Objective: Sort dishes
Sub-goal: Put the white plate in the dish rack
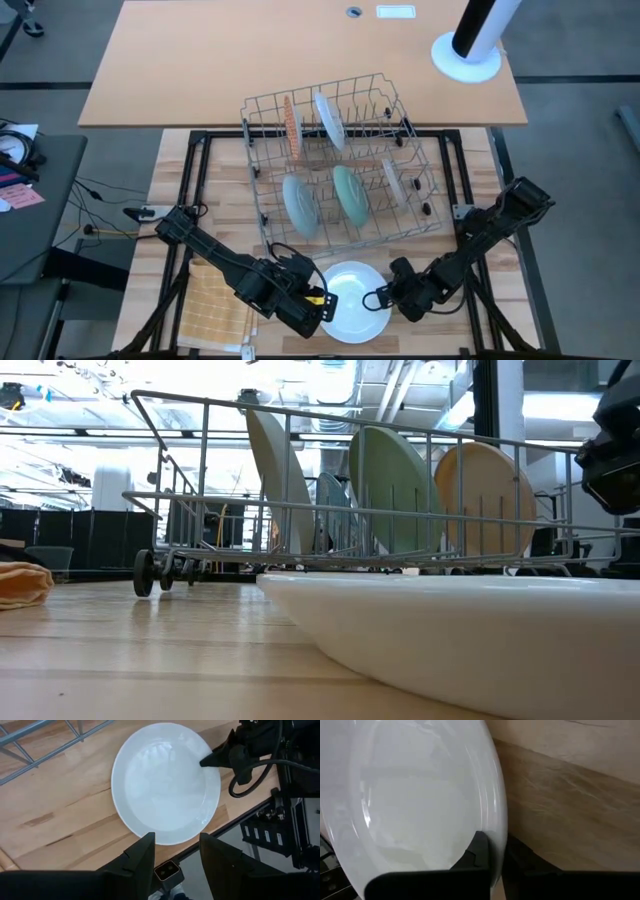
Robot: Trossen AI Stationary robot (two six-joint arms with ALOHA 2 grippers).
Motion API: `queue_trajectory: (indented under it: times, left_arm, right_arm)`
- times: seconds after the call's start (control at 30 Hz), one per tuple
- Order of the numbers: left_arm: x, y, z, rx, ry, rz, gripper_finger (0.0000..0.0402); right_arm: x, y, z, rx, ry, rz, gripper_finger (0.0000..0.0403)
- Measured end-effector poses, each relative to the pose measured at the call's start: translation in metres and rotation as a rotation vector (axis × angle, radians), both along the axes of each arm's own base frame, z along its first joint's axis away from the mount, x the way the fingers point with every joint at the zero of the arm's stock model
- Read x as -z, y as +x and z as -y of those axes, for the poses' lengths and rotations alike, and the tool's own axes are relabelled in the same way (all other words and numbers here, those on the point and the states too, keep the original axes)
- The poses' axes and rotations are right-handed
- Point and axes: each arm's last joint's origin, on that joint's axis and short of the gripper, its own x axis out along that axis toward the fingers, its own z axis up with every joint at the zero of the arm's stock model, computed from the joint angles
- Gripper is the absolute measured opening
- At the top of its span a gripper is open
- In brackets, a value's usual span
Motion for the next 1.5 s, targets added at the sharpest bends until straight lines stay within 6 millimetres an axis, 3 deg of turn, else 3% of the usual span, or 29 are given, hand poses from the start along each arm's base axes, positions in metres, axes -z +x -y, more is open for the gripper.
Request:
queue_trajectory:
  times: [0.27, 0.97, 1.03, 1.2, 1.5]
  left_arm:
    - [0.0, -0.003, 0.004, -0.005, -0.01, 0.001, 0.0149]
    - [-0.01, -0.014, 0.003, -0.02, 0.07, 0.035, 0.0149]
    - [-0.02, -0.02, -0.001, -0.028, 0.083, 0.048, 0.0149]
    - [-0.067, -0.048, -0.025, -0.087, 0.136, 0.192, 0.0149]
    - [-0.122, -0.091, -0.065, -0.215, 0.358, 0.428, 0.0149]
  right_arm:
    - [-0.009, 0.004, -0.003, -0.016, 0.043, 0.081, 0.001]
    - [-0.113, -0.028, 0.013, -0.127, 0.146, 0.45, 0.0003]
    - [-0.123, -0.033, 0.016, -0.141, 0.149, 0.494, 0.0003]
    - [-0.15, -0.044, 0.029, -0.163, 0.154, 0.622, 0.0003]
    - [-0.226, -0.042, 0.066, -0.02, 0.042, 0.897, 0.0003]
